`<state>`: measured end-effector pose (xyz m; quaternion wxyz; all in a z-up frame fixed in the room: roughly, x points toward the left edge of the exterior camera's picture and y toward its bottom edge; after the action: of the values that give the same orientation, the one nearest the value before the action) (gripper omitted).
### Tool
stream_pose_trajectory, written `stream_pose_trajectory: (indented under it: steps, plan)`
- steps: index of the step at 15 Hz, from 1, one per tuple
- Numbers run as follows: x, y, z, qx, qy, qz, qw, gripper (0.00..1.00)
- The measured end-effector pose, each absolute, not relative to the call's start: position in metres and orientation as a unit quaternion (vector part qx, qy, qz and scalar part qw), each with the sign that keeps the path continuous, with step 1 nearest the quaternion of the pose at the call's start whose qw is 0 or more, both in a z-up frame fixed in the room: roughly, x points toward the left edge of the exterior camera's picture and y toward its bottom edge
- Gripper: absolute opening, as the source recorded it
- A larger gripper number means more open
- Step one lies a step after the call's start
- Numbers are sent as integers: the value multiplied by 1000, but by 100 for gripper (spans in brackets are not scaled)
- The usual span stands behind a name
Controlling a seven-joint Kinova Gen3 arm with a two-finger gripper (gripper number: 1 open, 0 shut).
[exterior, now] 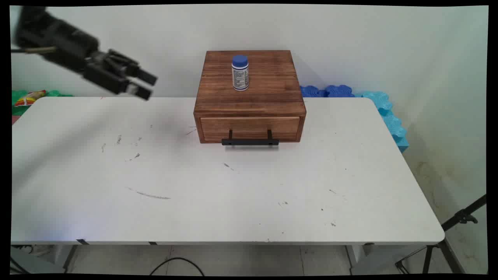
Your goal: Open the drawer
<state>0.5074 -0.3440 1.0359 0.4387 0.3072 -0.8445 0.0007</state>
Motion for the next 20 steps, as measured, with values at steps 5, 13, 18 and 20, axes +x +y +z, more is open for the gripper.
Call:
stream_pose_trajectory:
  steps: [5,13,18,20]
  plan:
    - [428,-388,1039,317,-846,17,428,100]
    - [325,-433,998,289,-890,30,350,100]
    - [287,-453,963,253,-924,46,283,100]
    - [276,-463,948,237,-936,52,257,100]
